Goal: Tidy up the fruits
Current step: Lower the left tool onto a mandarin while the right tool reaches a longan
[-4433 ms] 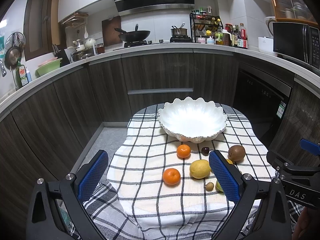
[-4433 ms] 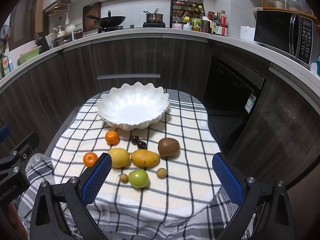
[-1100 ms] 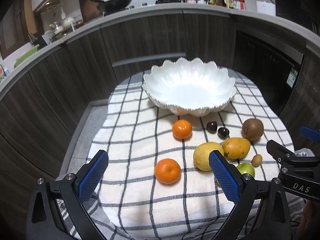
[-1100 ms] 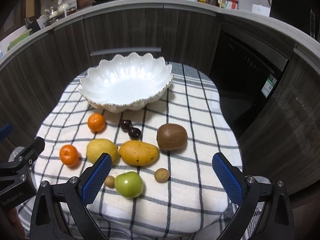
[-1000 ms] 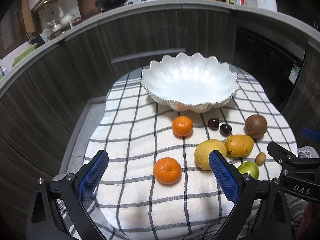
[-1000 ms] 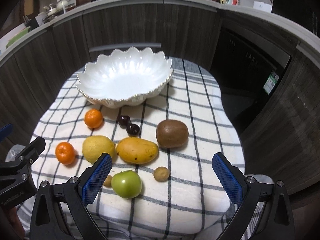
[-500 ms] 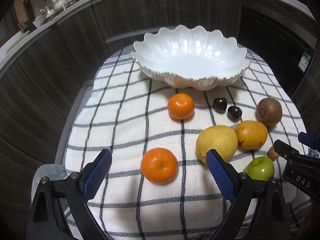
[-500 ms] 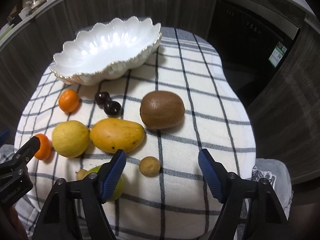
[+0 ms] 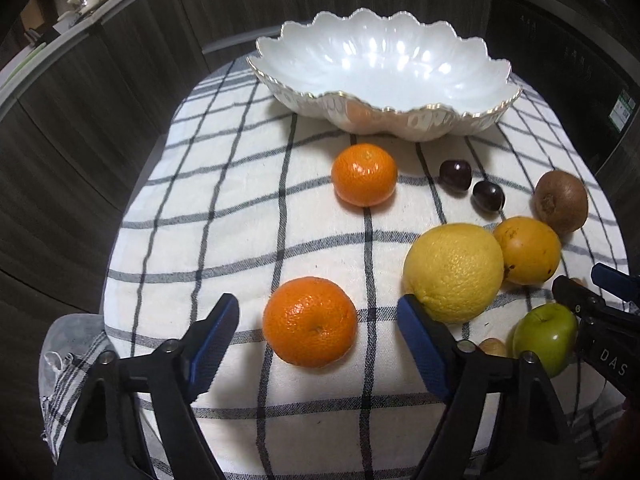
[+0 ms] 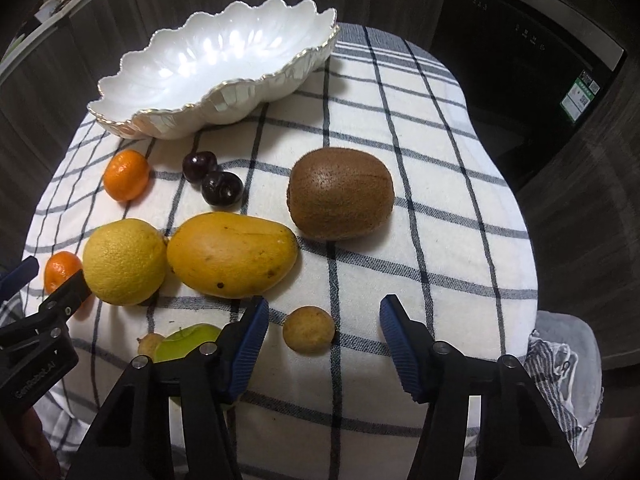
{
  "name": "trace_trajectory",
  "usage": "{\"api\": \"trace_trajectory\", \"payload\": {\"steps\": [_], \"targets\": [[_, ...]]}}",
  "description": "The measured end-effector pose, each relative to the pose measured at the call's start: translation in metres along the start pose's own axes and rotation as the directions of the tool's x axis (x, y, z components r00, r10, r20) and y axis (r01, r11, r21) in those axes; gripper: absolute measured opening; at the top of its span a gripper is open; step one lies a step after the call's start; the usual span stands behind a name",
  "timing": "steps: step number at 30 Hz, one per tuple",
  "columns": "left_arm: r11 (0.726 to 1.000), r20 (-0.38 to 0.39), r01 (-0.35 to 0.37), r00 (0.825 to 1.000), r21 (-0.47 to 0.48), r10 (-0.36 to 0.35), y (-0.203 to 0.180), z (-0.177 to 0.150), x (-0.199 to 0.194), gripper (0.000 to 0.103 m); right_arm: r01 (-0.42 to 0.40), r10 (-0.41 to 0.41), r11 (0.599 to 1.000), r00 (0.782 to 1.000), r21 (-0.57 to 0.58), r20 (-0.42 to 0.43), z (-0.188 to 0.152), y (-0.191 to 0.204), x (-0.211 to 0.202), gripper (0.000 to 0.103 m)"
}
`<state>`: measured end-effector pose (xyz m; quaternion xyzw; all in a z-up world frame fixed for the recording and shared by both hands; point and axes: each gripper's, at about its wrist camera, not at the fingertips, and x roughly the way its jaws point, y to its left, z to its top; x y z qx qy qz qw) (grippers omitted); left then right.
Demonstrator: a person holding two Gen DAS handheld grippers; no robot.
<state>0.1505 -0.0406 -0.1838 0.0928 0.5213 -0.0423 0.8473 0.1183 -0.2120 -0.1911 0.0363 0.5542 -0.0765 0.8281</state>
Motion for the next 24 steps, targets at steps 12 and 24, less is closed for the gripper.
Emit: {"api": "trace_trajectory", "payload": {"steps": [12, 24], "targets": [[1.0, -0.024, 0.002, 1.0, 0.023, -0.002, -0.002, -0.003, 0.013, 0.054, -0.039, 0.039, 0.999, 0.999, -0.003, -0.029, 0.002, 0.005, 0.006, 0.039], [0.999, -0.008, 0.023, 1.0, 0.029, -0.023, -0.002, -0.003, 0.013, 0.048, -0.097, 0.097, 0.995, 0.994, 0.017, -0.043, 0.003, 0.001, 0.013, 0.028]]}}
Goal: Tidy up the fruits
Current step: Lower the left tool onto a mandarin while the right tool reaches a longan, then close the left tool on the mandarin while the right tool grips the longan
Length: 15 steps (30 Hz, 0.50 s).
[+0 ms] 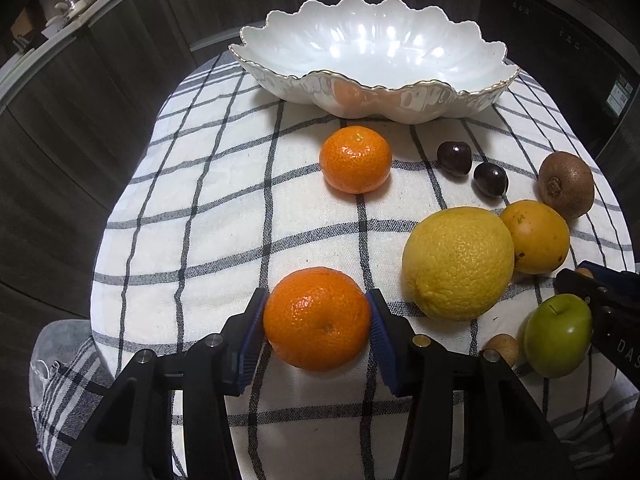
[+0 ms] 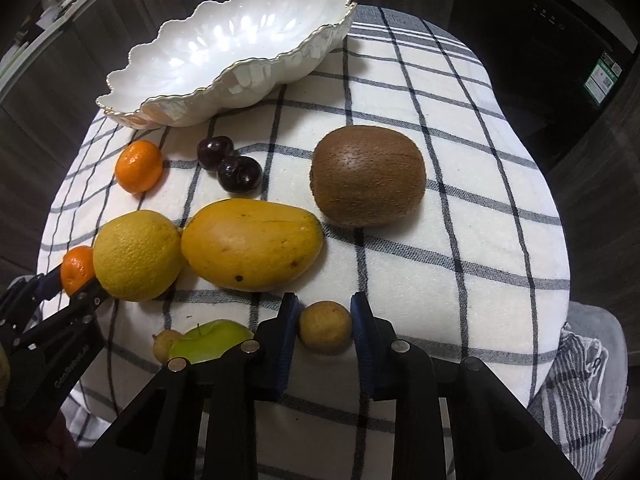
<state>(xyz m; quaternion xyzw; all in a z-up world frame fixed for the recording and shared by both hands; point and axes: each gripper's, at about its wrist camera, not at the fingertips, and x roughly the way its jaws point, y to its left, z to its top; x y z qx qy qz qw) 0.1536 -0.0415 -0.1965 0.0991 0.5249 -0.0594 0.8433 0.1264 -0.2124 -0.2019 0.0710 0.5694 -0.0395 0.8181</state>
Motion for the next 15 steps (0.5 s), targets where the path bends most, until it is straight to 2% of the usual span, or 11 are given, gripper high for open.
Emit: {"api": "trace_trajectory", "payload": {"steps": [5, 15], "targets": [[1.0, 0.015, 0.018, 1.0, -0.009, -0.018, 0.003, 0.001, -0.005, 0.047, -0.011, 0.011, 1.0, 1.0, -0.006, 0.004, -0.002, 0.004, -0.005, 0.028], [1.0, 0.103, 0.009, 0.995, -0.011, -0.008, 0.006, 0.002, -0.041, 0.047, -0.001, 0.003, 1.0, 0.996, -0.024, 0.088, -0.002, 0.007, -0.039, 0.028]]}}
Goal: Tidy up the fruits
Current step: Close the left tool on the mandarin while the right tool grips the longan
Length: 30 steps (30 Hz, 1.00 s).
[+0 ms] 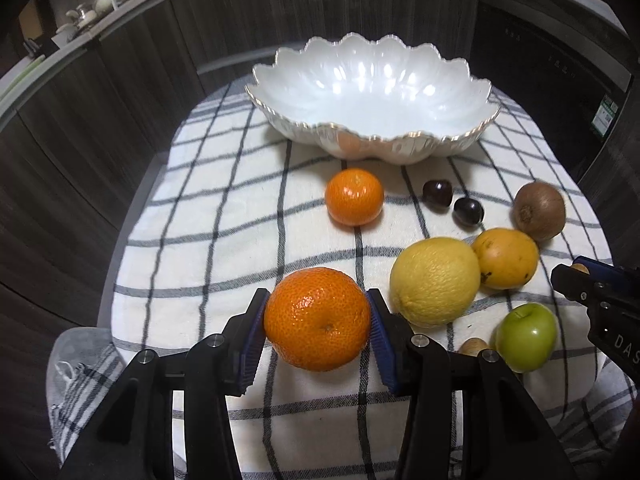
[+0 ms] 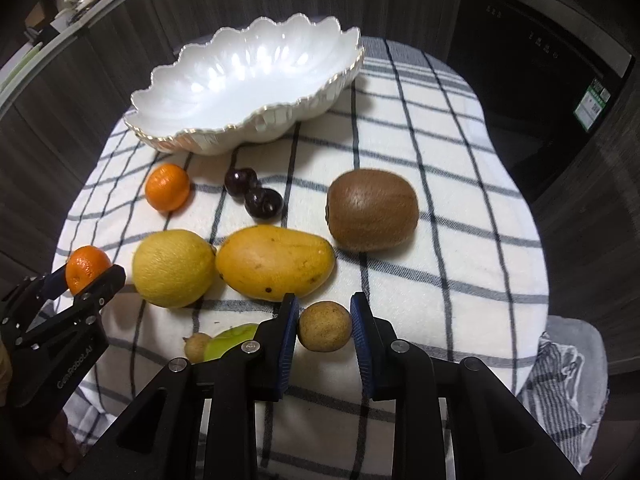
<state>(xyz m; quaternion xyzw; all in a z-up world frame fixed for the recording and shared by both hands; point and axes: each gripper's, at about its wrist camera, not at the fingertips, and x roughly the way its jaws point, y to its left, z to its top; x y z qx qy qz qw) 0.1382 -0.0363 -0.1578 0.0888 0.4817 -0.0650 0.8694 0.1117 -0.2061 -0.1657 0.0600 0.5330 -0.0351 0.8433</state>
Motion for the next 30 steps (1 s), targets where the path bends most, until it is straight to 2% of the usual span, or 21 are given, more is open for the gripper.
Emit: {"api": "trace_trajectory", "payload": {"steps": [13, 25, 30], "targets": [[1.0, 0.112, 0.002, 0.994, -0.02, 0.001, 0.011, 0.026, -0.04, 0.047, -0.013, 0.016, 1.0, 0.99, -0.026, 0.144, 0.026, 0.007, -0.046, 0.028], [0.999, 0.193, -0.002, 0.981, -0.046, 0.011, 0.017, 0.088, -0.036, 0.047, -0.037, 0.044, 0.999, 0.969, -0.032, 0.242, 0.081, 0.012, -0.057, 0.028], [0.999, 0.2, 0.0, 0.98, -0.044, 0.009, 0.02, 0.12, -0.025, 0.047, -0.036, 0.047, 0.998, 0.959, -0.046, 0.278, 0.112, 0.016, -0.056, 0.028]]}}
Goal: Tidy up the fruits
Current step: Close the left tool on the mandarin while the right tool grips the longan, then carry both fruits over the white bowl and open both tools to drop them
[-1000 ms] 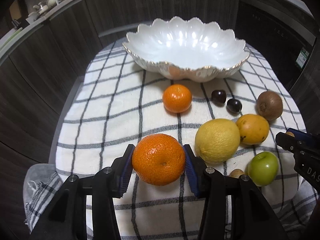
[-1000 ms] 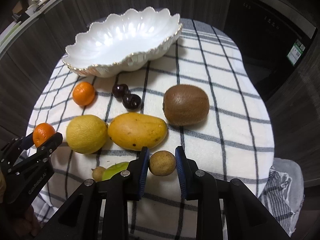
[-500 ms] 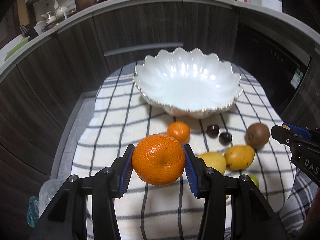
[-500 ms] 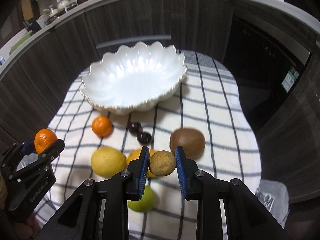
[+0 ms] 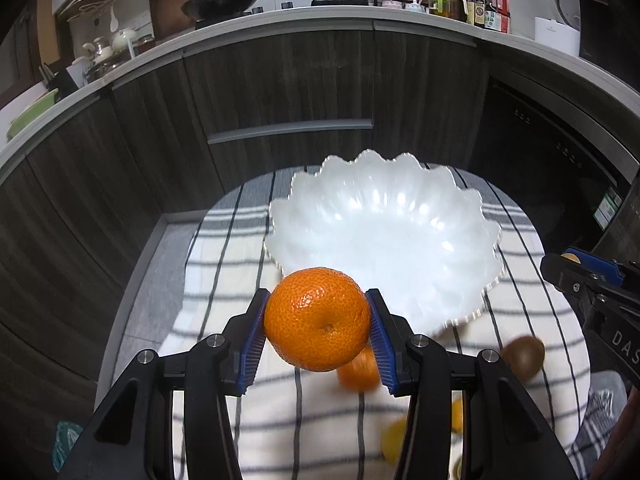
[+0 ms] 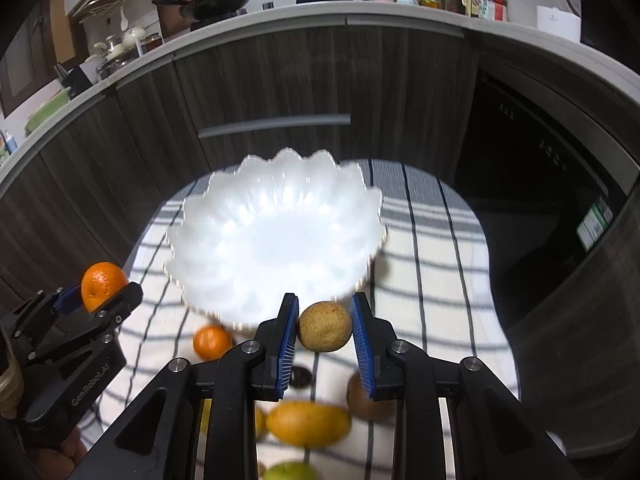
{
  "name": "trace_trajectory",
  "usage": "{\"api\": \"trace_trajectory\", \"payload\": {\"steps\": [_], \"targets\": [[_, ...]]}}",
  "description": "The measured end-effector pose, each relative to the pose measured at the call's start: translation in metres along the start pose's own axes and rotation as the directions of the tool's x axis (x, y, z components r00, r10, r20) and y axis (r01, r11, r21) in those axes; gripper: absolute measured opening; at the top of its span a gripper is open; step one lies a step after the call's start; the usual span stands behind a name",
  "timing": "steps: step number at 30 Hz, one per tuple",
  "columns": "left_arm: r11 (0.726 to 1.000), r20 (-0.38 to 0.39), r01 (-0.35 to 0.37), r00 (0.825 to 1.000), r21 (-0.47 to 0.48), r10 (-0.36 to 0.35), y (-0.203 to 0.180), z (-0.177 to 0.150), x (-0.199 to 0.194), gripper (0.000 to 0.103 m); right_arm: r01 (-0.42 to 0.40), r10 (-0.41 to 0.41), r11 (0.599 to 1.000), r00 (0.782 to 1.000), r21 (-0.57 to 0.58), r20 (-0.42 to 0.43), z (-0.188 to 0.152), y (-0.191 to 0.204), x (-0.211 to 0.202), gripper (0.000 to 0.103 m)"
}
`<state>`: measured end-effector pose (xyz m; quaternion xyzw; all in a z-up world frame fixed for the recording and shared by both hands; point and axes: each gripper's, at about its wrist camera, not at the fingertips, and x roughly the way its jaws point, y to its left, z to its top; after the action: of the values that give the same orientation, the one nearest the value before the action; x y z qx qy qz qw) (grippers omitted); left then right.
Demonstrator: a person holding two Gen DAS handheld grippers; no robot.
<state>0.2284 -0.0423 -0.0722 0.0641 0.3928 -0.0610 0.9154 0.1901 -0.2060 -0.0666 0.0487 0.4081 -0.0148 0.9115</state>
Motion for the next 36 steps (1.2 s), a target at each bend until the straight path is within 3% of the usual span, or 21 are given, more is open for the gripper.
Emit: {"api": "trace_trajectory", "payload": {"steps": [5, 9, 21, 29, 31, 33, 35, 36], "targets": [[1.0, 0.025, -0.002, 1.0, 0.004, 0.002, 0.002, 0.027, 0.014, 0.047, 0.007, -0.006, 1.0, 0.999, -0.013, 0.034, 0.02, 0.003, 0.011, 0.028], [0.999, 0.001, 0.033, 0.999, -0.014, -0.033, 0.006, 0.041, 0.037, 0.047, 0.001, -0.001, 1.0, 1.0, 0.007, 0.026, 0.034, 0.0, 0.031, 0.028], [0.997, -0.079, 0.075, 0.994, -0.036, -0.078, 0.005, 0.038, 0.096, 0.047, 0.005, -0.004, 1.0, 0.997, 0.011, -0.075, 0.04, -0.003, 0.098, 0.028], [0.993, -0.152, 0.081, 0.984, -0.082, -0.092, 0.009, 0.034, 0.114, 0.048, -0.002, 0.002, 1.0, 0.991, -0.001, -0.133, 0.034, -0.001, 0.122, 0.028], [0.993, -0.157, 0.08, 0.983, -0.086, -0.092, 0.011, 0.034, 0.115, 0.058, -0.006, 0.007, 1.0, 0.99, 0.005, -0.143, 0.035, -0.002, 0.124, 0.029], [0.993, -0.157, 0.073, 0.984, -0.094, -0.087, 0.013, 0.034, 0.112, 0.074, 0.004, -0.004, 1.0, 0.99, -0.001, -0.142, 0.036, 0.0, 0.123, 0.039], [0.992, -0.144, 0.073, 0.986, -0.104, -0.087, 0.015, 0.035, 0.107, 0.078, 0.03, -0.031, 1.0, 0.992, -0.01, -0.123, 0.037, 0.001, 0.118, 0.072], [0.993, -0.142, 0.066, 0.987, -0.101, -0.081, 0.016, 0.036, 0.105, 0.079, 0.045, -0.046, 0.999, 0.993, -0.01, -0.109, 0.038, 0.001, 0.115, 0.077]]}}
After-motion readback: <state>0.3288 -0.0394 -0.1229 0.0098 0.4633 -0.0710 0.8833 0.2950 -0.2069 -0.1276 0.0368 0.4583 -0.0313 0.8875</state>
